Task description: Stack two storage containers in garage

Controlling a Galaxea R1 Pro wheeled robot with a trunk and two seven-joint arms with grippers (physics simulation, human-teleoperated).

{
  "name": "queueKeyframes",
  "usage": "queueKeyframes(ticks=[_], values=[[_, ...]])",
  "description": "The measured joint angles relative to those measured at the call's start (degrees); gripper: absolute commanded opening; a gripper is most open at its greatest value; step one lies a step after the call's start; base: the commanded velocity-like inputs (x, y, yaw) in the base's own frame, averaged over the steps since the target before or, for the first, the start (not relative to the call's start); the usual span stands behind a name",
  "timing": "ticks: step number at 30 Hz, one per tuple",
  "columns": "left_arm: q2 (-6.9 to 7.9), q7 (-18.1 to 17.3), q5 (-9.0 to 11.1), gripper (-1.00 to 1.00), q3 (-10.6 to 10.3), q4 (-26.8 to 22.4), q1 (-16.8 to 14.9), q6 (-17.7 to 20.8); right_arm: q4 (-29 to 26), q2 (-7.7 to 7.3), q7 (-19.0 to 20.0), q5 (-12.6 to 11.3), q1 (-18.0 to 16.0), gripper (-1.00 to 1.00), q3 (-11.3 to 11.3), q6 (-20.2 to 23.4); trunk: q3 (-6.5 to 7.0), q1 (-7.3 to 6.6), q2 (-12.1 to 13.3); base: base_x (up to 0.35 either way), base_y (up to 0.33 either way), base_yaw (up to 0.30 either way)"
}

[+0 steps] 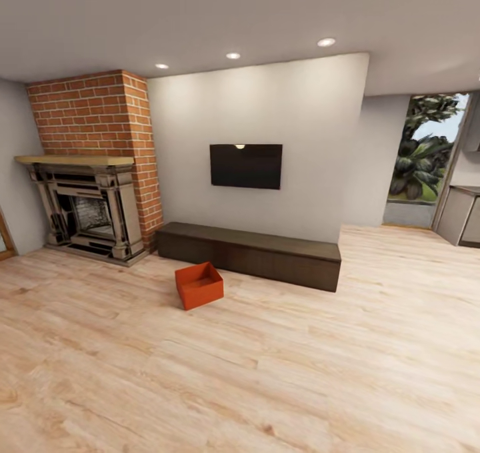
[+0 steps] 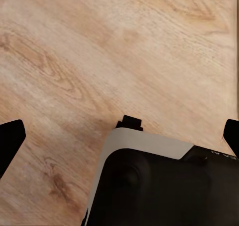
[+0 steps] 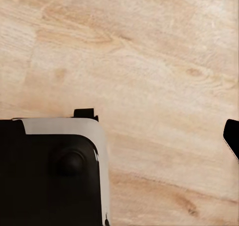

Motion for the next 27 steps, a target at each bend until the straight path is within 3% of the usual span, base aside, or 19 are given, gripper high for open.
queueKeyframes(ticks=[27], values=[[-0.02, 0.0, 0.0, 1.0, 0.0, 0.0, 0.0, -0.1, -0.1, 0.66, 0.1, 0.2, 0.0, 1.0, 0.2, 0.0, 0.0, 0.0, 0.0, 0.322, 0.0, 0.0]])
